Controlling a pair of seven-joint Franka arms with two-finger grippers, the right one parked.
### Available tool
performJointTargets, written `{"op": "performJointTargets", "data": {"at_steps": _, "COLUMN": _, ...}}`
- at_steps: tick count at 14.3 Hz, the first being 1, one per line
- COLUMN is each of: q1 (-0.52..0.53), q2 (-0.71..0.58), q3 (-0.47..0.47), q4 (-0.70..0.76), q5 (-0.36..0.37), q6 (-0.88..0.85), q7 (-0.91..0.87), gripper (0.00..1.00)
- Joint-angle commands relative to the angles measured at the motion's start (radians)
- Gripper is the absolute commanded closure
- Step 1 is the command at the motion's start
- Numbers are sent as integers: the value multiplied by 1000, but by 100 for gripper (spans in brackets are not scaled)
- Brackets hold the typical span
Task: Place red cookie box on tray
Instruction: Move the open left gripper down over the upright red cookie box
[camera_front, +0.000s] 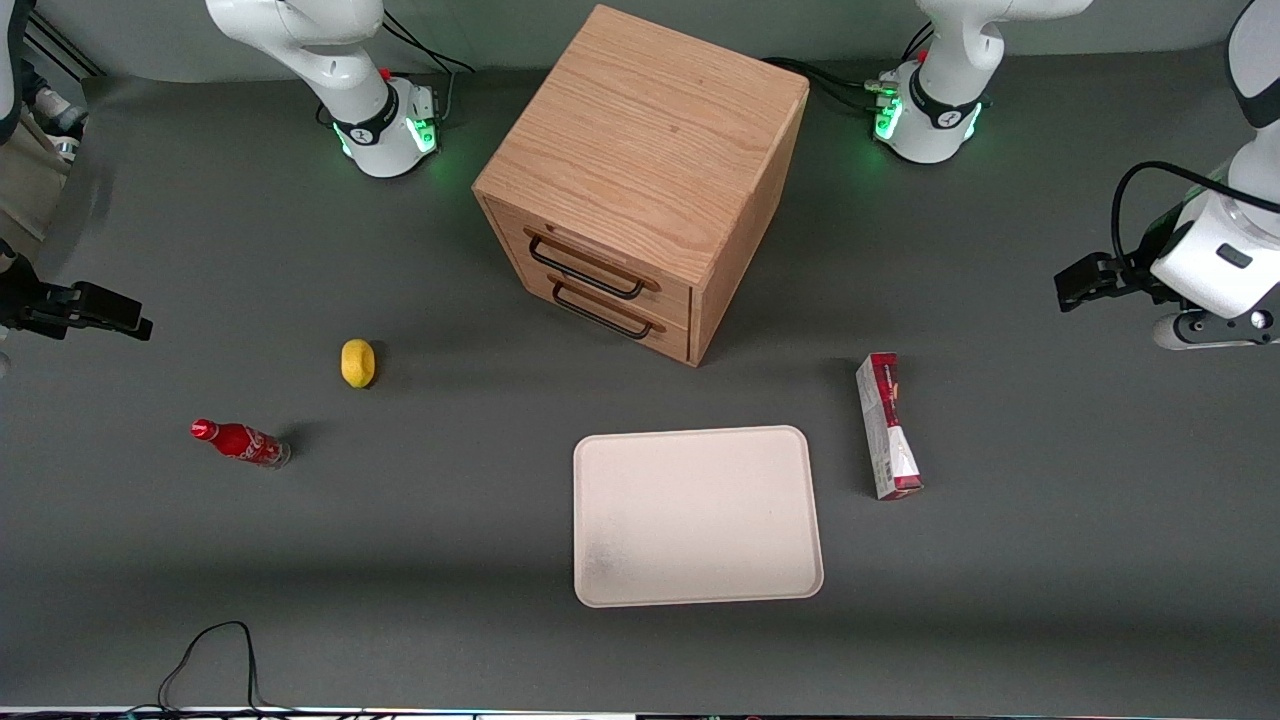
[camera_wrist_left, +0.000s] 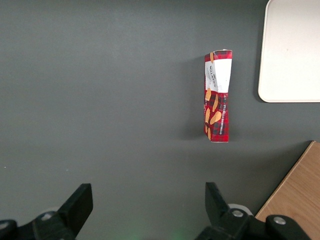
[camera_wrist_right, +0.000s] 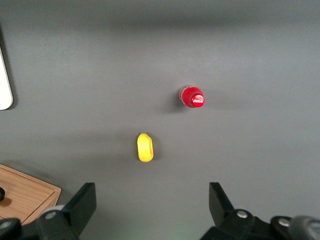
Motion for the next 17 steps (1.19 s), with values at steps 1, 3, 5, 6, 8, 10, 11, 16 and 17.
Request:
{"op": "performJointTargets", "data": {"at_steps": 1, "q1": -8, "q2": 2, "q3": 10, "q4": 36, "q5": -16, "q6": -37, "q7": 20, "gripper": 0}}
{"op": "performJointTargets", "data": {"at_steps": 3, "q1": -7, "q2": 1, "q3": 10, "q4": 36, "q5": -18, "q6": -37, "q7": 22, "gripper": 0}}
{"op": "performJointTargets", "data": {"at_steps": 5, "q1": -16, "q2": 2, "q3": 10, "q4": 37, "q5": -18, "q6": -36, "q7": 17, "gripper": 0}}
{"op": "performJointTargets", "data": {"at_steps": 6, "q1": -16, "q2": 2, "q3": 8, "q4": 37, "q5": -18, "q6": -30, "q7": 19, "gripper": 0}}
{"op": "performJointTargets", "data": {"at_steps": 8, "q1": -10, "q2": 16, "q3": 10, "q4": 42, "q5": -18, "q6": -13, "q7": 20, "gripper": 0}}
{"op": "performJointTargets", "data": {"at_steps": 10, "q1": -14, "q2": 43, "q3": 11, "q4": 73, "q5": -15, "q6": -20, "q7": 17, "gripper": 0}}
{"op": "performJointTargets", "data": {"at_steps": 11, "q1": -17, "q2": 45, "q3": 11, "q4": 77, "q5": -15, "q6": -27, "q7": 8, "gripper": 0}}
{"op": "performJointTargets", "data": {"at_steps": 16, "q1": -25, "q2": 50, "q3": 0, "q4": 103, "q5": -16, "q6": -36, "q7": 13, "gripper": 0}}
{"op": "performJointTargets", "data": {"at_steps": 17, "q1": -31, "q2": 68, "q3": -15, "q4": 129, "q5": -16, "q6": -40, "q7": 0, "gripper": 0}}
